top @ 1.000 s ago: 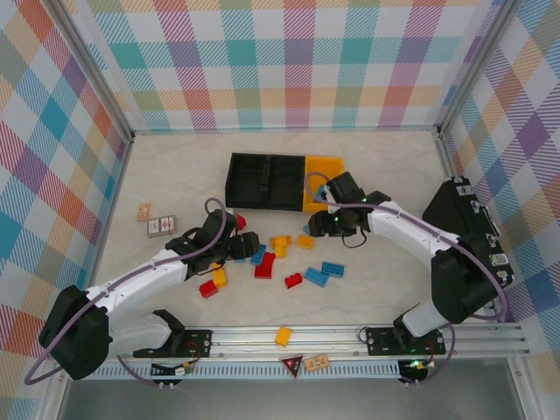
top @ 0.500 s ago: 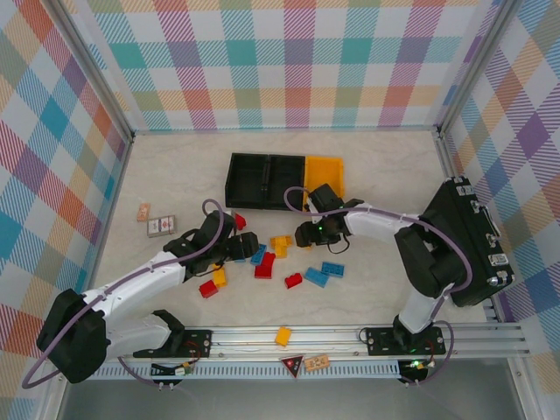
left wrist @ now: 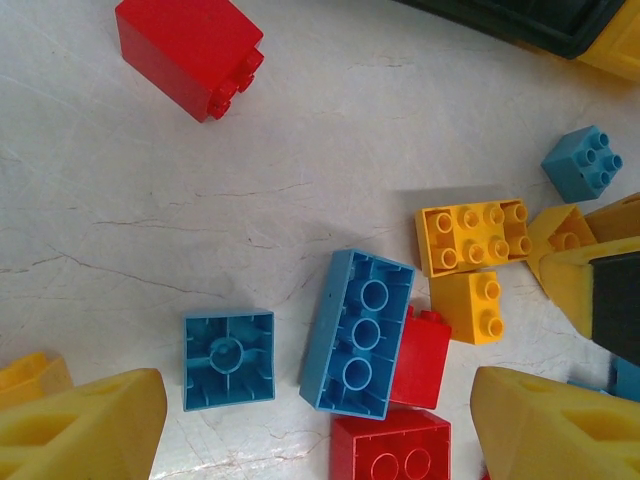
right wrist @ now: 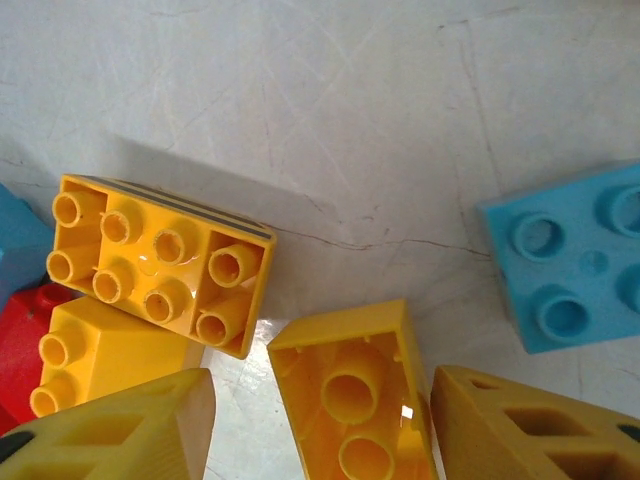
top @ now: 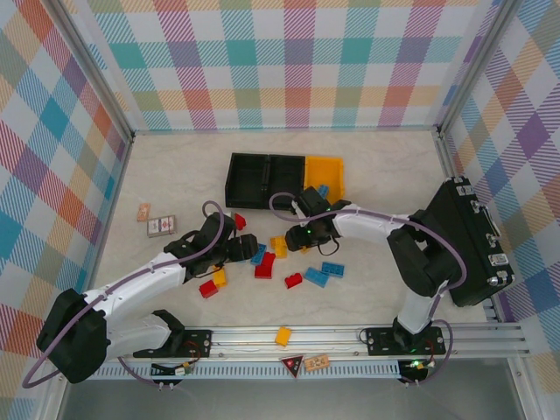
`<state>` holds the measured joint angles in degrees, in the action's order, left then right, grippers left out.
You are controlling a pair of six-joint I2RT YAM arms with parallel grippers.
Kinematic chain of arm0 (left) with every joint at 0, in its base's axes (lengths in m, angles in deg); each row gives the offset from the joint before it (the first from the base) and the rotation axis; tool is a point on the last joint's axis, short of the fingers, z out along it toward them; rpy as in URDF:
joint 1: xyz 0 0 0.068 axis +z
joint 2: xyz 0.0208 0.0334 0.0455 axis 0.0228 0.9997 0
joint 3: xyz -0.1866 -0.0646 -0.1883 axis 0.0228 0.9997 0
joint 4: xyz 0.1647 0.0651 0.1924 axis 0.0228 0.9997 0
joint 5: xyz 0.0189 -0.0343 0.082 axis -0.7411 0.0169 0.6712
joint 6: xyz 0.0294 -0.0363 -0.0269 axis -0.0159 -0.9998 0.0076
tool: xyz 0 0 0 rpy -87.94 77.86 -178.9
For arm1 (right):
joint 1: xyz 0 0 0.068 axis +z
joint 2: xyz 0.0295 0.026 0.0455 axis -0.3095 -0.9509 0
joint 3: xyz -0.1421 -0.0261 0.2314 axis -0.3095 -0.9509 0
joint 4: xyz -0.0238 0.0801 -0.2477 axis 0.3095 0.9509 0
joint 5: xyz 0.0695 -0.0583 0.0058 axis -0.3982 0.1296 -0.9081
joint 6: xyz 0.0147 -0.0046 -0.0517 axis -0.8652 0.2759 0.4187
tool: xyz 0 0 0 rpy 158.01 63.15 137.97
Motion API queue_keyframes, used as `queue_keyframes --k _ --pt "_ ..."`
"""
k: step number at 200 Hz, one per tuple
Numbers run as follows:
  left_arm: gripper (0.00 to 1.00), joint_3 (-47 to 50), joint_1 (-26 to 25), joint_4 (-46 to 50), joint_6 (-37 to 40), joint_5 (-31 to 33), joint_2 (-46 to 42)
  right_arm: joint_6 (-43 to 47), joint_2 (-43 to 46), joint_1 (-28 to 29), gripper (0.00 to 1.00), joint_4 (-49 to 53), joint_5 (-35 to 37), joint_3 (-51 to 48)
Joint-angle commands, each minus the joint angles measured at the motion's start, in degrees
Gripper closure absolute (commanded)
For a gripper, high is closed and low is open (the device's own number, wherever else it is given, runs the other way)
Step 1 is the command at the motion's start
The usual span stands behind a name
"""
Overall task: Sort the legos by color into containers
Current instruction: Pick up the lego from the center of the table, then place the lego in the container.
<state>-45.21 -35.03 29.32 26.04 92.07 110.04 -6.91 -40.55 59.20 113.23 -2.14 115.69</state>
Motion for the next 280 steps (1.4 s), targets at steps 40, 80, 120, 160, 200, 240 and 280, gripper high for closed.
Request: queue_keyframes --k 40,80,120,160,200,240,280 --pt "0.20 1.69 -0.47 -0.97 -1.48 0.67 0.20 0.97 -3.43 1.90 0.56 4.11 5.08 2.89" --pt "0.20 1.87 -0.46 -0.99 -1.71 0.95 0.31 0.96 -3.15 2.17 0.67 4.76 6.41 2.71" --pt "0.20 1.30 -0.49 -3.24 -1.93 0.82 0.78 0.92 0.52 2.16 0.72 5.93 6.61 2.84" --pt "0.20 0.47 -0.48 -3.57 -2.59 1.36 0.47 1.47 2.32 2.10 0.73 11.00 7.96 8.86" --pt "0.20 0.23 -0.49 -2.23 -2.88 2.50 -0.53 0.99 -1.92 1.39 0.73 14.96 8.41 19.42" --pt "0.20 1.28 -0.49 -1.96 -3.66 3.73 -2.83 -0.12 -10.60 -0.67 0.73 18.53 9.08 32.83" --pt "0.20 2.43 -0.49 0.13 -4.03 4.48 -4.66 -1.69 -20.12 -3.07 0.72 22.60 9.50 45.37"
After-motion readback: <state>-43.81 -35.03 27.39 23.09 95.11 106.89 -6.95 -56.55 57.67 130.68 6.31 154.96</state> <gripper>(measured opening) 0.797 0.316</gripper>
